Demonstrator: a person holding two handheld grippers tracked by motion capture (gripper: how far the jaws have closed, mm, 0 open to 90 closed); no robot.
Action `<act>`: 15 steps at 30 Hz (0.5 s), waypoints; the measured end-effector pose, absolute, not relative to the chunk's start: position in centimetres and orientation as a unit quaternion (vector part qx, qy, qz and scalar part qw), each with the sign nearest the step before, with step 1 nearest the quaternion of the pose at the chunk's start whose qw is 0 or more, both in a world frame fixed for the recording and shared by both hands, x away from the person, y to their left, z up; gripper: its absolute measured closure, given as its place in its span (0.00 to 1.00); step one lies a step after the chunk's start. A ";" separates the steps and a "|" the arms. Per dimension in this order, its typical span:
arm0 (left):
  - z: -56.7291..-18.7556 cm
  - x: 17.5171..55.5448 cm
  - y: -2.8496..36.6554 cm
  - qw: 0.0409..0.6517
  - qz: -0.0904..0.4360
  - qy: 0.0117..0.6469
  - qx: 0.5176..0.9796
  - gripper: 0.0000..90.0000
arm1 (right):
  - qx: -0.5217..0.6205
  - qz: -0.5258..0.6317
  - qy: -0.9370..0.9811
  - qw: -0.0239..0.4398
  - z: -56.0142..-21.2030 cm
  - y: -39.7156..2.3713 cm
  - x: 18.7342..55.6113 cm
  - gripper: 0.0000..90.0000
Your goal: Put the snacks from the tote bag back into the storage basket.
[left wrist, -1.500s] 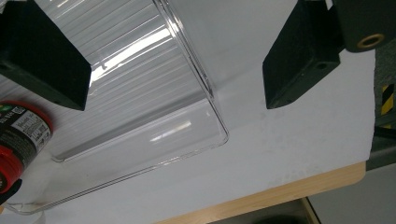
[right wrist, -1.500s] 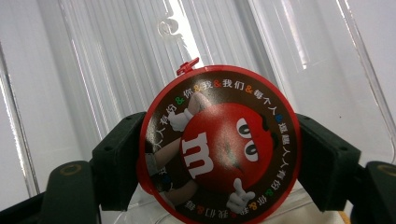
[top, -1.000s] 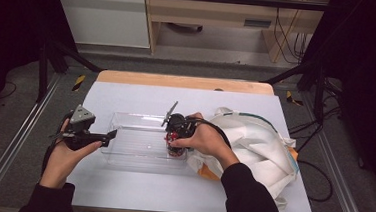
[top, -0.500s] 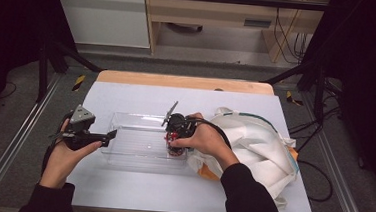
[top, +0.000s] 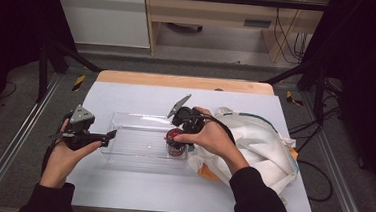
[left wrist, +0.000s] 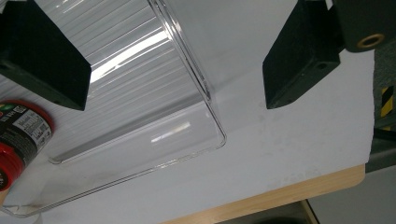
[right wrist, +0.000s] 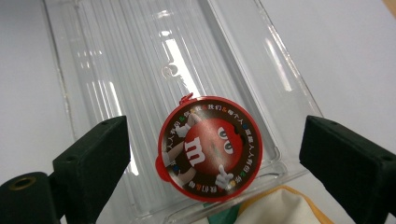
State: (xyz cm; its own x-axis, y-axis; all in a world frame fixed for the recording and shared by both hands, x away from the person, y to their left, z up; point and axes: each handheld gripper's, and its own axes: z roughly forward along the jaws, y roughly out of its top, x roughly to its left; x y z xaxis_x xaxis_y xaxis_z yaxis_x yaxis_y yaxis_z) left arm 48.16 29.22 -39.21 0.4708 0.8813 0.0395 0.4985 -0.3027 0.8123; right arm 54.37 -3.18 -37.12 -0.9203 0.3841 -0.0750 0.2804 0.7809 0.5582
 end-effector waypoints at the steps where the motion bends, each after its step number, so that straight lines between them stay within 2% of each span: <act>1: -39.2 48.2 29.3 0.383 0.251 0.450 0.767 0.09 | 0.178 0.283 0.938 0.092 -36.9 -3.4 54.2 0.10; 15: -39.3 48.2 29.8 0.387 0.259 0.457 0.758 0.09 | 0.228 0.339 0.900 0.149 -33.8 -7.0 51.5 0.09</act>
